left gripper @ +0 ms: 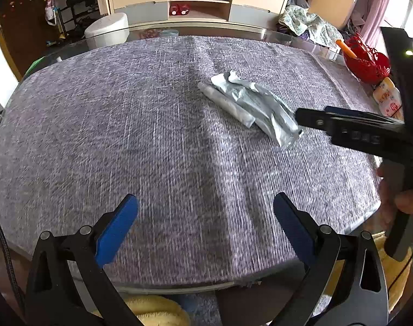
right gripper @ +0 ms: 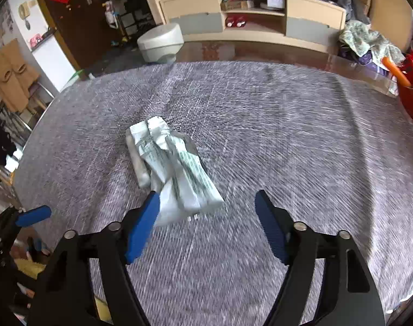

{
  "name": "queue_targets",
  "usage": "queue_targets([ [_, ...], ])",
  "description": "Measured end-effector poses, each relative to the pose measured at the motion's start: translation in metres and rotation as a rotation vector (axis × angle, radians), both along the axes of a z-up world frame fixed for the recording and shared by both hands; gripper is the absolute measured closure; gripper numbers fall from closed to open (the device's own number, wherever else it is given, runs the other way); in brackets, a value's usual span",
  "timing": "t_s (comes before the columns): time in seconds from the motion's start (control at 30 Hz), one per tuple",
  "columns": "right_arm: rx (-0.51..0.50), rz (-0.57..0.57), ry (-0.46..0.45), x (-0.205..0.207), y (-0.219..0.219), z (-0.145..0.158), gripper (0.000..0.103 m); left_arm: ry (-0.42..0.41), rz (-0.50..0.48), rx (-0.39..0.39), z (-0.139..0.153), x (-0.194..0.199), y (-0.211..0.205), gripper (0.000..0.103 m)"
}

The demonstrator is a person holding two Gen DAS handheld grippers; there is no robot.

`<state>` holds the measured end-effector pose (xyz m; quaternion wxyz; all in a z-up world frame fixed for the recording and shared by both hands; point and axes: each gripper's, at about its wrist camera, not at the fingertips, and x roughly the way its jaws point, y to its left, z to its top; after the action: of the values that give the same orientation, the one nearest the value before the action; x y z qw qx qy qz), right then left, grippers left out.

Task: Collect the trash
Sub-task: 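Grasp the white tube with the left tool while the right tool grasps the printed foil packet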

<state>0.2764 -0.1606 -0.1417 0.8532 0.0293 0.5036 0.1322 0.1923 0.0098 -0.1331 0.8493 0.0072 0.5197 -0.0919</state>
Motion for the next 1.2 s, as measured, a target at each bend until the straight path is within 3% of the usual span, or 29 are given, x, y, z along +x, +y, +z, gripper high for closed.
queue_targets([
  [0.27, -0.004, 0.045, 0.013, 0.019, 0.015, -0.016, 0.048, 0.010, -0.005, -0.016, -0.004, 0.024, -0.001, 0.008],
  [0.3, -0.003, 0.050, 0.011, 0.020, 0.016, -0.016, 0.056, 0.011, -0.005, -0.017, -0.005, 0.025, -0.002, 0.008],
  [0.33, 0.012, 0.060, 0.010, 0.020, 0.019, -0.015, 0.071, 0.012, -0.005, -0.019, -0.005, 0.027, -0.002, 0.008],
  [0.53, 0.014, 0.093, -0.007, 0.020, 0.029, -0.013, 0.085, 0.015, 0.000, -0.035, -0.007, 0.039, -0.003, 0.008],
  [0.73, -0.001, 0.044, -0.030, 0.031, 0.005, -0.002, 0.089, 0.001, -0.013, -0.058, -0.004, 0.058, -0.012, 0.009],
  [0.87, -0.019, 0.008, -0.028, 0.038, -0.011, -0.001, 0.089, -0.013, -0.033, -0.062, -0.002, 0.072, -0.021, 0.018],
  [1.1, -0.019, -0.054, -0.031, 0.047, -0.037, -0.003, 0.089, 0.011, -0.051, -0.067, -0.013, 0.101, -0.040, 0.045],
  [1.2, -0.011, -0.073, -0.026, 0.044, -0.047, -0.006, 0.089, 0.027, -0.054, -0.044, -0.022, 0.110, -0.049, 0.053],
])
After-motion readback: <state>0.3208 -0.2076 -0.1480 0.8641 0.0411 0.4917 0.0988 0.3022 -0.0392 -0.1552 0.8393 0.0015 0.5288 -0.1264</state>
